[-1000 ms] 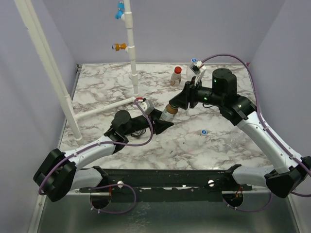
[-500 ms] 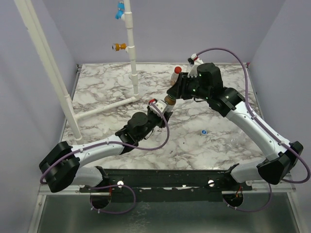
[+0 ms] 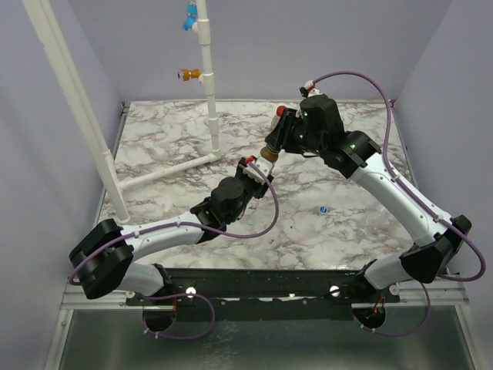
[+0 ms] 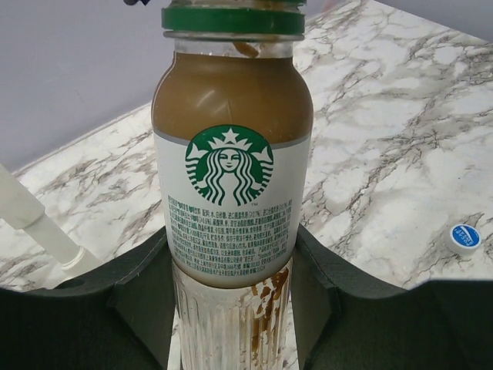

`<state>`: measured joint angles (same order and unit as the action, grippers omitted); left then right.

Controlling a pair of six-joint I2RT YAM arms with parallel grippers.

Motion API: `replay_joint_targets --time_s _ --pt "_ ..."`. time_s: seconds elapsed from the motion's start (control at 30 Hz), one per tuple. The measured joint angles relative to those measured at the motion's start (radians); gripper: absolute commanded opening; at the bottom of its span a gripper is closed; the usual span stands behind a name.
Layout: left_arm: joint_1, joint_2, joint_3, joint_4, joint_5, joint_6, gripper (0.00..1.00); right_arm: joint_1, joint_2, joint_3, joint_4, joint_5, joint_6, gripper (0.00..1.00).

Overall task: Screw on the bottle caps
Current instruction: Screw the bottle cap onto the plastic bottle.

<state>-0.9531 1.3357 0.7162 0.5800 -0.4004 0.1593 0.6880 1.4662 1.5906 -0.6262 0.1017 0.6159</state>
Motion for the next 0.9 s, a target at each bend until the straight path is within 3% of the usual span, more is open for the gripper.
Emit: replay_joint_targets --time_s 0.17,0.33,0.63,0.9 --pt "-0.003 -0.010 0.000 -0.001 0.018 -0.005 0.10 0.018 0.003 0.034 -0.069 0.003 0.014 0.82" --pt "0.003 -0.044 -0.002 -0.041 0.081 -0.035 0.10 0.029 0.001 0.063 -0.086 -0.002 0.005 0.96" --pt "0.111 -0.158 -0.084 -0.097 0.359 -0.169 0.09 0.029 -0.126 0.004 -0.033 -0.044 -0.102 1.00" --pt "0.218 -0.285 -0.177 -0.071 0.706 -0.309 0.10 0.029 -0.262 -0.147 0.081 -0.263 -0.214 0.98"
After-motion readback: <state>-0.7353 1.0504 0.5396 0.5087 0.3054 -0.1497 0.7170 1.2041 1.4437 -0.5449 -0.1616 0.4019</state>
